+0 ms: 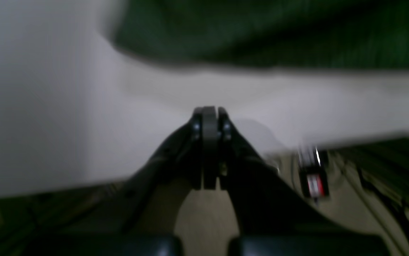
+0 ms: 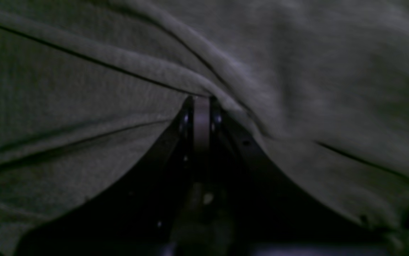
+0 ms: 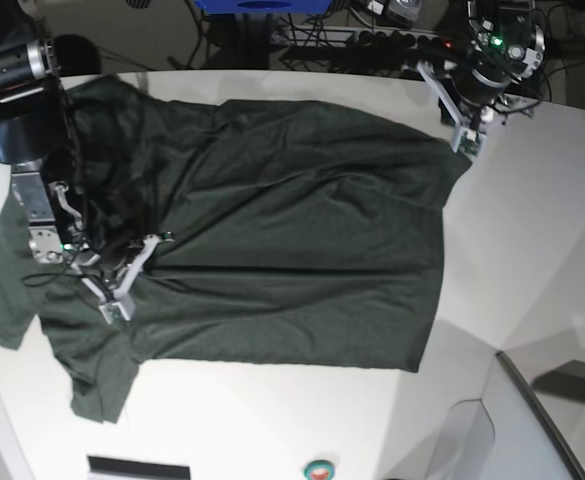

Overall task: Layout the t-shirt on the table in an organized manner, then fold the t-shirt properly
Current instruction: 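Pull the shirt edges apart with both grippers, then release the left gripper, then grasp the shirt's shoulder corners with both grippers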

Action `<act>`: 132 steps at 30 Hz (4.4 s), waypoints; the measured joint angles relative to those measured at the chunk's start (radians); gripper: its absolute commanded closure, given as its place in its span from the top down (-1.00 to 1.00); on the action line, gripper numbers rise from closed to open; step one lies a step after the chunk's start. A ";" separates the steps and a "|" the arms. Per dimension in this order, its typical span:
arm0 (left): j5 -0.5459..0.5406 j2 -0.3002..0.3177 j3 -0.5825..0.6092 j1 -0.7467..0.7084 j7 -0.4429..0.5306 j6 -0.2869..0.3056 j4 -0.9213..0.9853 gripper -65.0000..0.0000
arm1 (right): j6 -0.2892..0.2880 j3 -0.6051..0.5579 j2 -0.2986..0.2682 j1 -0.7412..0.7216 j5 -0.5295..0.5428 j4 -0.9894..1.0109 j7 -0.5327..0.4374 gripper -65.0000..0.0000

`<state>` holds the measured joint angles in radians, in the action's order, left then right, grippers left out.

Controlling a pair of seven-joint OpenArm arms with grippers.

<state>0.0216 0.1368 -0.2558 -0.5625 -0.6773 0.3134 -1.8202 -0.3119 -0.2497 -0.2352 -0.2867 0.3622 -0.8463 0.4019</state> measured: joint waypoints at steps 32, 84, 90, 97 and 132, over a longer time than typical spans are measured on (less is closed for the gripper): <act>-0.008 -0.029 0.149 0.874 0.219 0.000 0.999 -1.00 | 0.025 -0.110 -0.044 0.601 -0.023 -0.841 0.264 -1.00; -0.366 -0.017 -0.422 0.449 0.116 0.322 0.641 0.59 | 0.025 -0.066 -0.047 0.684 -0.023 -0.840 0.196 -1.00; -0.367 -0.013 -0.422 0.504 0.144 0.339 0.723 0.59 | 0.025 -0.066 -0.046 0.684 -0.022 -0.835 0.196 -1.00; -0.380 -0.010 -0.328 0.527 0.169 0.339 0.747 0.58 | 0.025 -0.066 -0.046 0.684 -0.023 -0.835 0.195 -1.00; -0.338 -0.082 -0.407 0.240 0.101 0.317 0.342 -1.00 | 0.034 0.594 0.096 0.775 -0.019 -0.843 0.041 -1.00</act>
<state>-0.3164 0.0547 -0.6624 -0.3225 -0.5762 0.6300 -1.4784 -0.2783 0.3443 -0.1390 0.4881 0.3435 -1.6894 0.4431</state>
